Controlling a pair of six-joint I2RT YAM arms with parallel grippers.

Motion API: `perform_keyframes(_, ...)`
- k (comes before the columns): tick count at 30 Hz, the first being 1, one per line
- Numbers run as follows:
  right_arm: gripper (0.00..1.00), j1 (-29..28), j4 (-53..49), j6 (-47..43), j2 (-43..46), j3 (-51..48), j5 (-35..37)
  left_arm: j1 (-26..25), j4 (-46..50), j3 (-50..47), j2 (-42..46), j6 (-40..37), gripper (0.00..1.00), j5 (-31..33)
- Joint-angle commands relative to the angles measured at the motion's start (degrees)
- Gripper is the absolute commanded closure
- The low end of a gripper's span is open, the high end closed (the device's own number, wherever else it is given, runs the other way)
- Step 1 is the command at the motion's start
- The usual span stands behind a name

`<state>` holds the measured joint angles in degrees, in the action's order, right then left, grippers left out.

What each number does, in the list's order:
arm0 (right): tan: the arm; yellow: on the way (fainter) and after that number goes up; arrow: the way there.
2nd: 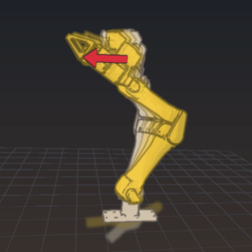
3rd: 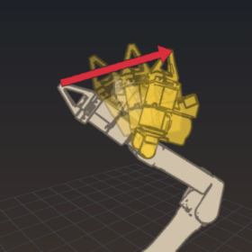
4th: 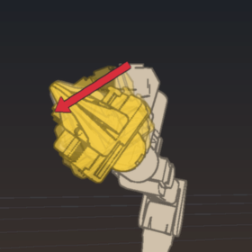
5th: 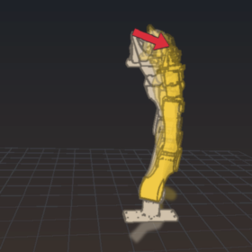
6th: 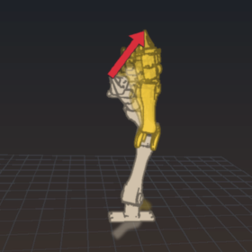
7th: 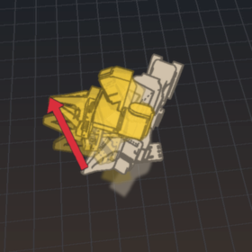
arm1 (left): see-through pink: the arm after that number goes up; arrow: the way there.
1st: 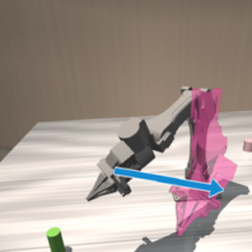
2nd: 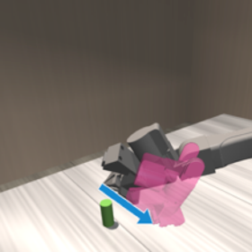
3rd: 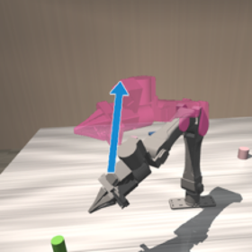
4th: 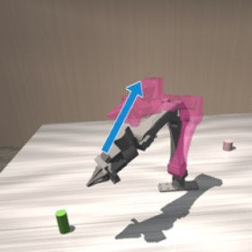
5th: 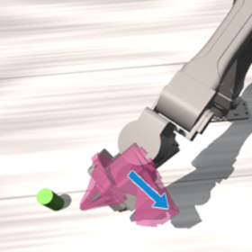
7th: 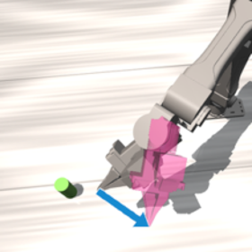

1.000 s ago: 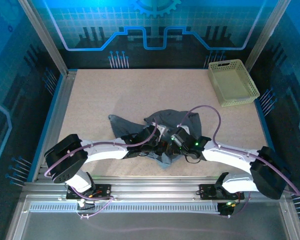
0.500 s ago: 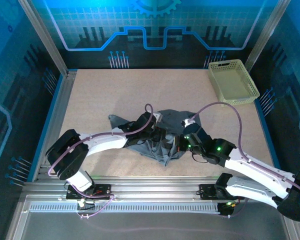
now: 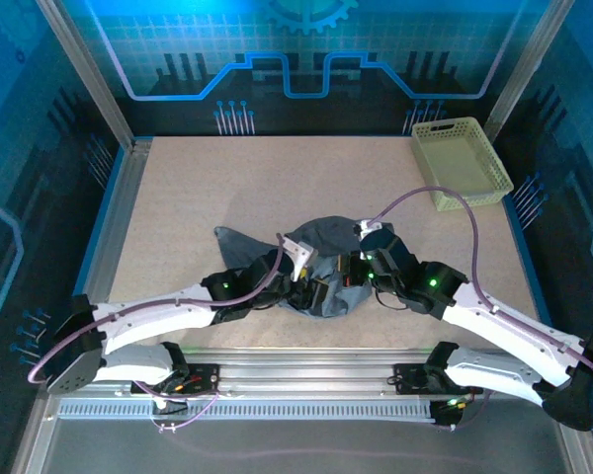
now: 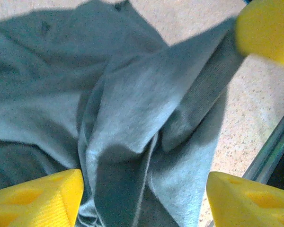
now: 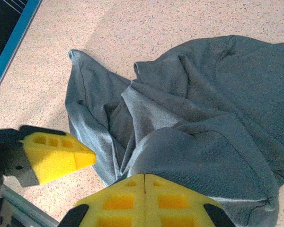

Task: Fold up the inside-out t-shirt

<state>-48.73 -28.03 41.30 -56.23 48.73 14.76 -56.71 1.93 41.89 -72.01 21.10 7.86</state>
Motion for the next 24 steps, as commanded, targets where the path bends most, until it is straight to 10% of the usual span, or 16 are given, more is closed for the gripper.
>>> perform_keyframes(1, 1.00, 0.46, -0.36, -0.34, 0.67, -0.05, 0.64, -1.08, 0.58, 0.55, -3.48, 1.55, 0.32, -1.61)
perform_keyframes(6, 1.00, 0.50, -1.02, -0.53, 1.16, -0.12, 1.65, -1.83, 3.19, 1.60, -6.99, 1.63, 0.40, -0.37)
perform_keyframes(18, 1.00, 2.84, -3.80, 0.92, -1.50, -5.32, 4.95, -1.81, 1.51, -1.90, -1.15, 2.75, 1.00, 5.85)
perform_keyframes(24, 1.00, 4.96, -1.19, 1.70, -3.84, -6.57, 2.63, -1.83, 2.02, -3.48, 3.00, 2.10, 1.00, 6.43)
